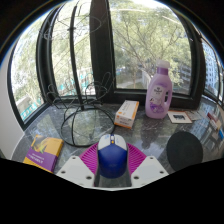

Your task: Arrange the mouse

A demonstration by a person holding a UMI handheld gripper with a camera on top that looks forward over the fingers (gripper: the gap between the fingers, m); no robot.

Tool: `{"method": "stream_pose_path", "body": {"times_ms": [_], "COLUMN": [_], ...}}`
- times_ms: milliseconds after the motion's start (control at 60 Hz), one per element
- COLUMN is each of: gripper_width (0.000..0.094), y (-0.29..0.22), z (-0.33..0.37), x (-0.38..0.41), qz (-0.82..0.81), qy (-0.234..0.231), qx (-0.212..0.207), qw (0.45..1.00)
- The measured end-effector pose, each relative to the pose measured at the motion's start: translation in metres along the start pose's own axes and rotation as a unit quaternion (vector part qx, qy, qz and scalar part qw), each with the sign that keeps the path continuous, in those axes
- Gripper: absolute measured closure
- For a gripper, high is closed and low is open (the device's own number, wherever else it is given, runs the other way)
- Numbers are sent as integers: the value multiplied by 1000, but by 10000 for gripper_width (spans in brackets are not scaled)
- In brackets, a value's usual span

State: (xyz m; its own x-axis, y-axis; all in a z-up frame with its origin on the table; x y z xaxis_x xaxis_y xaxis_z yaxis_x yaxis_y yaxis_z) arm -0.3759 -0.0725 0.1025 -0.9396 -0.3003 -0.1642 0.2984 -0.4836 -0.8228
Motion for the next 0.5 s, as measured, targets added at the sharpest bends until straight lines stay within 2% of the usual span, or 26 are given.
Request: {"method": "stream_pose_path", "body": {"times_ms": [83, 167, 233, 283, 383, 500], "gripper_width": [575, 577, 579, 578, 580, 579], "y": [-56, -106, -129, -128, -94, -20], "z": [37, 76, 98, 108, 96, 50], "x": [-25, -69, -112, -145, -205, -243], "qz": [-9, -19, -28, -37, -40, -53], "qy": [-15, -9, 10, 23, 58, 66], "qx": [-70, -139, -177, -186, -160, -72], "qw": [997, 990, 984, 982, 985, 994]}}
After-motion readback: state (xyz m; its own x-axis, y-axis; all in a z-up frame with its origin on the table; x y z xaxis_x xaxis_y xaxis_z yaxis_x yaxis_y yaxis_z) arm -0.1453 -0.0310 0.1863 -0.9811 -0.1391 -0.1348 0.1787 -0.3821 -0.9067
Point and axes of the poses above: the point between the fingertips, and its own axes, seen from behind it with the camera up: x to the left, y down, z backward, against the way the camera looks, the point moved 8 cm from there along z, backward, against the way the camera looks, and after that the axes turned 15 degrees about z, right-handed, at the moved point
